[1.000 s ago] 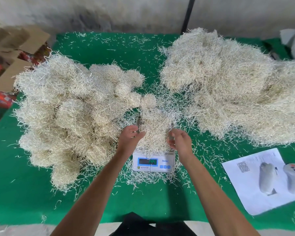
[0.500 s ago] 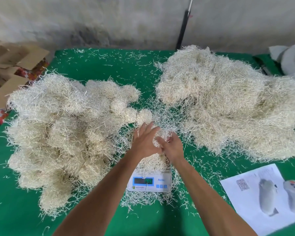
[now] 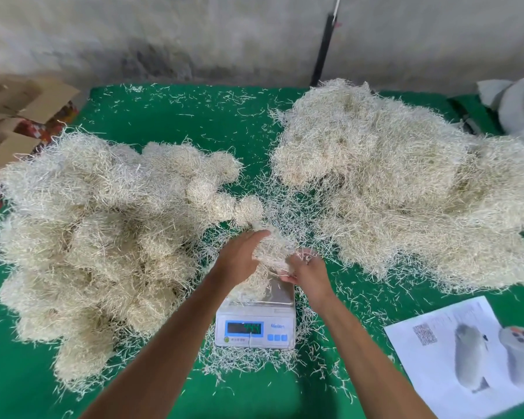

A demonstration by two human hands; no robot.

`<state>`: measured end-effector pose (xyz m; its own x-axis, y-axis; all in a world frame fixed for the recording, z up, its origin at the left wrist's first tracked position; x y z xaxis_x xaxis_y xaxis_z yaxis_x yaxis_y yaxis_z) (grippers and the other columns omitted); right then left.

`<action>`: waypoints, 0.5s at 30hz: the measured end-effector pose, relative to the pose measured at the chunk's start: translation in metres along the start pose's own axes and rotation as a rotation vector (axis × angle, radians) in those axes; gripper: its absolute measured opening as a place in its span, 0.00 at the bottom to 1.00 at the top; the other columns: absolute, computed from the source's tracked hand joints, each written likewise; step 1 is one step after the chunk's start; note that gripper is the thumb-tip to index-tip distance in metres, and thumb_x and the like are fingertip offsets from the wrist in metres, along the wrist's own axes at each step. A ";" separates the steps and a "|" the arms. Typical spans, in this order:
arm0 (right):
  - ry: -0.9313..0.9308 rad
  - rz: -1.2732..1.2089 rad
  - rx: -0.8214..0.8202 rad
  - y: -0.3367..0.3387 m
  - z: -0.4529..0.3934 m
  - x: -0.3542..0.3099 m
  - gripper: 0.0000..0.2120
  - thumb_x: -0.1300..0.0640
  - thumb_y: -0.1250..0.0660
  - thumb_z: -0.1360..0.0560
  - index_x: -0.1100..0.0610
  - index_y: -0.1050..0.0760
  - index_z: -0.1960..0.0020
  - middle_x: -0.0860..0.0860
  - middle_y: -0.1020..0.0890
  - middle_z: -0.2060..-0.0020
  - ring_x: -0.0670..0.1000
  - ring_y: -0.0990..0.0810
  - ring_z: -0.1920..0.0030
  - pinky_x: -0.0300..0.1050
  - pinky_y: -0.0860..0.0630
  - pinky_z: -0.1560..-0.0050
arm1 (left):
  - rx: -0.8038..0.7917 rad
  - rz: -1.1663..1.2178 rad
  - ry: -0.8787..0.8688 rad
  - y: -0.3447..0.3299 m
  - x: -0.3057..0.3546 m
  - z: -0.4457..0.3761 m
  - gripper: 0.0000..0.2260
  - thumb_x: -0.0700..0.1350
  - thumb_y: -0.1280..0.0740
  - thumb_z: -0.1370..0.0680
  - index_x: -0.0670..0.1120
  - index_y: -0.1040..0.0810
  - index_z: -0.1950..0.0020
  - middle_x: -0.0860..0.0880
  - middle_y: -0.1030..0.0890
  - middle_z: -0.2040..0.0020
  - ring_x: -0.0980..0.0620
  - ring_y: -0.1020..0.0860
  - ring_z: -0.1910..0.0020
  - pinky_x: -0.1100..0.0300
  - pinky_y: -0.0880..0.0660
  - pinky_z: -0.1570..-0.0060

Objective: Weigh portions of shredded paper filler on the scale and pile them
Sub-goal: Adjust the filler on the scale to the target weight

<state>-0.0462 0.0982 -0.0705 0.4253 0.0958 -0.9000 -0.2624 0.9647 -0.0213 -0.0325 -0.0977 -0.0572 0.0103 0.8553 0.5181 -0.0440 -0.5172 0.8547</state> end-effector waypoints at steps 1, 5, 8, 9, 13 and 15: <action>-0.005 -0.046 0.001 -0.001 0.002 0.000 0.11 0.56 0.33 0.18 0.58 0.25 0.38 0.63 0.18 0.48 0.57 0.16 0.53 0.53 0.15 0.48 | -0.021 -0.031 -0.052 0.002 0.002 -0.001 0.37 0.41 0.25 0.26 0.55 0.37 0.21 0.49 0.29 0.26 0.48 0.31 0.28 0.46 0.32 0.29; -0.049 0.180 -0.047 -0.010 0.014 -0.010 0.26 0.33 0.29 0.25 0.50 0.32 0.39 0.52 0.17 0.46 0.53 0.13 0.51 0.51 0.16 0.54 | -0.069 -0.218 -0.054 -0.006 0.010 -0.005 0.38 0.55 0.24 0.29 0.62 0.36 0.22 0.48 0.35 0.28 0.46 0.38 0.29 0.42 0.36 0.30; 0.016 0.304 -0.087 -0.016 0.017 -0.019 0.14 0.51 0.24 0.23 0.55 0.25 0.44 0.57 0.14 0.56 0.52 0.13 0.63 0.56 0.14 0.59 | -0.056 -0.318 -0.078 -0.021 0.012 -0.008 0.21 0.56 0.27 0.27 0.56 0.22 0.35 0.52 0.44 0.20 0.46 0.47 0.21 0.37 0.45 0.25; 0.058 0.326 -0.069 -0.013 0.017 -0.025 0.09 0.54 0.26 0.22 0.55 0.23 0.46 0.56 0.14 0.59 0.51 0.14 0.66 0.54 0.14 0.60 | -0.037 -0.340 -0.081 -0.025 0.011 -0.008 0.18 0.56 0.28 0.27 0.54 0.20 0.38 0.54 0.43 0.20 0.48 0.47 0.21 0.38 0.47 0.24; 0.196 0.238 0.025 0.000 0.016 -0.057 0.08 0.52 0.27 0.21 0.43 0.25 0.49 0.53 0.14 0.65 0.45 0.20 0.74 0.36 0.24 0.72 | 0.050 -0.279 0.010 -0.031 0.011 -0.008 0.25 0.58 0.28 0.25 0.56 0.26 0.29 0.55 0.32 0.25 0.52 0.38 0.24 0.52 0.47 0.24; 0.233 0.176 0.067 0.001 0.019 -0.060 0.07 0.50 0.27 0.21 0.44 0.24 0.47 0.57 0.15 0.65 0.45 0.24 0.76 0.33 0.27 0.73 | 0.068 -0.196 0.062 -0.029 0.011 -0.011 0.28 0.55 0.27 0.25 0.55 0.30 0.26 0.53 0.30 0.25 0.50 0.37 0.24 0.52 0.47 0.24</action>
<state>-0.0557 0.0976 -0.0085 0.1659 0.2119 -0.9631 -0.2537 0.9529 0.1660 -0.0424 -0.0730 -0.0763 -0.0499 0.9388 0.3409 0.0204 -0.3403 0.9401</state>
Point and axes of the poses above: each hand's wrist, its own z-axis away from the middle knuckle, its own y-axis out of the back of the hand, x = y × z, the point moved 3 cm from there along -z, towards the middle knuckle
